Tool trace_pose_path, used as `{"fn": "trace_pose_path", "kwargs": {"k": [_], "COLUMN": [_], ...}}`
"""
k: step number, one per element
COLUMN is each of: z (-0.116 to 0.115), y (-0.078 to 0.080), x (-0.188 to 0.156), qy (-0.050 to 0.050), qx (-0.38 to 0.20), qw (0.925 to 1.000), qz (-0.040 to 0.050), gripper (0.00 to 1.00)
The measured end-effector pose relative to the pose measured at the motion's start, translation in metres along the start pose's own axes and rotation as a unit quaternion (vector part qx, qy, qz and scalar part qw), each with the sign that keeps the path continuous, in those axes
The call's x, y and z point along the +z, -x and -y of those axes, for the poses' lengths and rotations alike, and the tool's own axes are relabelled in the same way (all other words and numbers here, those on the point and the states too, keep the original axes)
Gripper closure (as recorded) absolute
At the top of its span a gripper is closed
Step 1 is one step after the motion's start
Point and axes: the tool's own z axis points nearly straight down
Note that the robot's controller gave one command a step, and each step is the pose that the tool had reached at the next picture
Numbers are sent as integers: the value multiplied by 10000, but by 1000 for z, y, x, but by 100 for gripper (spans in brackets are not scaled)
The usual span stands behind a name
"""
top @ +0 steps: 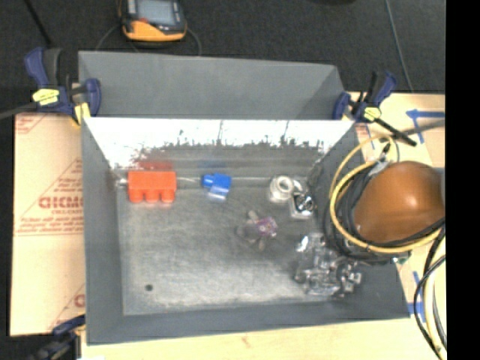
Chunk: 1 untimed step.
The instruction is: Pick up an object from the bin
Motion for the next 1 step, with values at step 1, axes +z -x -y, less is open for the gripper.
{"fn": "trace_pose_path", "kwargs": {"k": [1], "z": [2], "y": [3], "x": [-63], "qy": [-34], "qx": [4], "qw": [10000], "qz": [-29], "gripper": [100]}}
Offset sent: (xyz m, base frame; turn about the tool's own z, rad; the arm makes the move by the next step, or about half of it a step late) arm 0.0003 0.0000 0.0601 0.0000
